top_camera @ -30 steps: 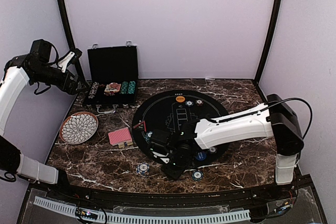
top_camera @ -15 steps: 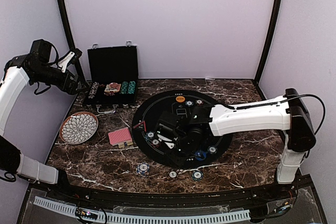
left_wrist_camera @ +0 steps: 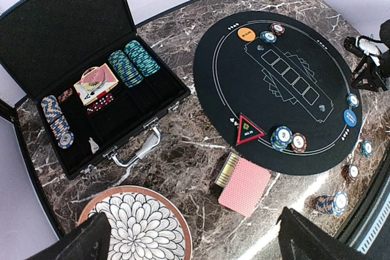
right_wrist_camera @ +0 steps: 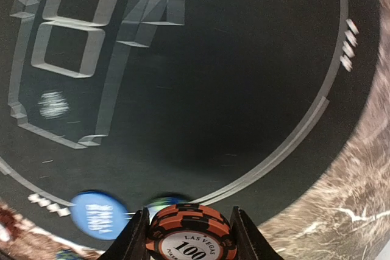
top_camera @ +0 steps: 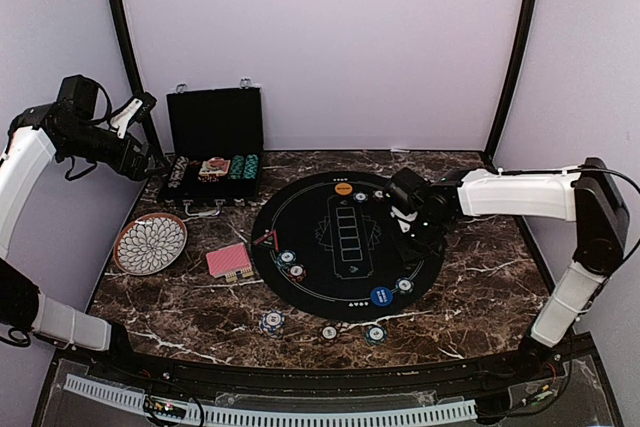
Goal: Distribute texas hold em gaming equipment
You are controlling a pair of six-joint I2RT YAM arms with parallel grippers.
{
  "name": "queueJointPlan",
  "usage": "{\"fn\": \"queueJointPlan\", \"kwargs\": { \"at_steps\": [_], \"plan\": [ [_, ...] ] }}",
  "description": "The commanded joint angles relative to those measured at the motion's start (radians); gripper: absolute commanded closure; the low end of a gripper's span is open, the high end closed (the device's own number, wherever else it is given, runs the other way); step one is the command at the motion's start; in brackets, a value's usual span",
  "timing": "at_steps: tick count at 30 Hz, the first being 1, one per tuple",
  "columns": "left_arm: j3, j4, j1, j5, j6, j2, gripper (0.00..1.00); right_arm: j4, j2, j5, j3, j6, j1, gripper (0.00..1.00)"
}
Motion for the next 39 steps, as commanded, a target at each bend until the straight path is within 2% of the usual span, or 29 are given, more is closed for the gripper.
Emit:
{"fn": "queueJointPlan", "kwargs": {
  "at_steps": [1, 13, 29, 34, 38, 39],
  "plan": [
    [0.003, -0.017, -0.006, 0.009, 0.017, -0.022, 0.01, 0.054, -0.035, 0.013, -0.074, 0.026, -0.060, 0.75],
    [0.001, -0.017, -0.005, 0.014, 0.021, -0.017, 0.01, 0.126, -0.017, -0.002, -0.156, 0.025, -0.128, 0.76],
    [0.001, -0.019, -0.005, 0.018, 0.028, -0.013, 0.01, 0.182, 0.041, -0.028, -0.174, 0.034, -0.134, 0.75],
    [0.002, -0.023, -0.005, 0.013, 0.029, -0.013, 0.01, 0.205, 0.065, -0.033, -0.185, 0.038, -0.134, 0.72],
    [0.002, -0.026, -0.006, 0.013, 0.031, -0.013, 0.01, 0.209, 0.069, -0.032, -0.186, 0.038, -0.134, 0.62],
    [0.001, -0.027, -0.005, 0.014, 0.031, -0.013, 0.01, 0.207, 0.069, -0.031, -0.185, 0.039, -0.134, 0.56]
  ]
}}
